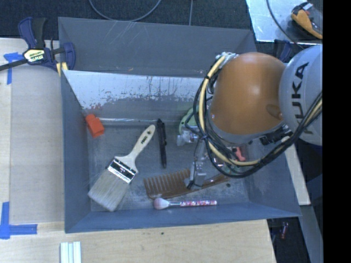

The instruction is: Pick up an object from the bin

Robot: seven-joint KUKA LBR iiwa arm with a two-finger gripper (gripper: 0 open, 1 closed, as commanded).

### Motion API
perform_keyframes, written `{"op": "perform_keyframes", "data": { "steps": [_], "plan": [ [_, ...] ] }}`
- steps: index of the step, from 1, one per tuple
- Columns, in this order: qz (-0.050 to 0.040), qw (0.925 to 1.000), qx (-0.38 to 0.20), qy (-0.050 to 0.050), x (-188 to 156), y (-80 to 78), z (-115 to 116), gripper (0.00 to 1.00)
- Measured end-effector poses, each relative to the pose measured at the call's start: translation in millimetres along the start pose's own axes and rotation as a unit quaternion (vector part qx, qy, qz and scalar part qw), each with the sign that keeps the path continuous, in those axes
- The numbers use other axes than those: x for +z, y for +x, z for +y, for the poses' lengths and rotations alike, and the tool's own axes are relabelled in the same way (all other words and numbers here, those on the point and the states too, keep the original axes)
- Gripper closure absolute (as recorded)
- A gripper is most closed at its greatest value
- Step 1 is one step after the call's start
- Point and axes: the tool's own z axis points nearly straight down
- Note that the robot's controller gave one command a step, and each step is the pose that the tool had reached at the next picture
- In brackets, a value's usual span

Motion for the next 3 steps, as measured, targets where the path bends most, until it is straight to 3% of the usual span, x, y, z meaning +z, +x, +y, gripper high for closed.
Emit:
{"op": "perform_keyframes", "data": {
  "steps": [1, 2, 3],
  "plan": [
    [-0.0044, 1.0000, 0.001, -0.001, -4, -1.6, 0, 0.00],
    [-0.0056, 0.9941, -0.109, 0.000, 96, -2.3, -43, 0.00],
    [-0.0088, 0.9900, -0.141, 0.000, 78, 3.7, -51, 0.00]
  ]
}}
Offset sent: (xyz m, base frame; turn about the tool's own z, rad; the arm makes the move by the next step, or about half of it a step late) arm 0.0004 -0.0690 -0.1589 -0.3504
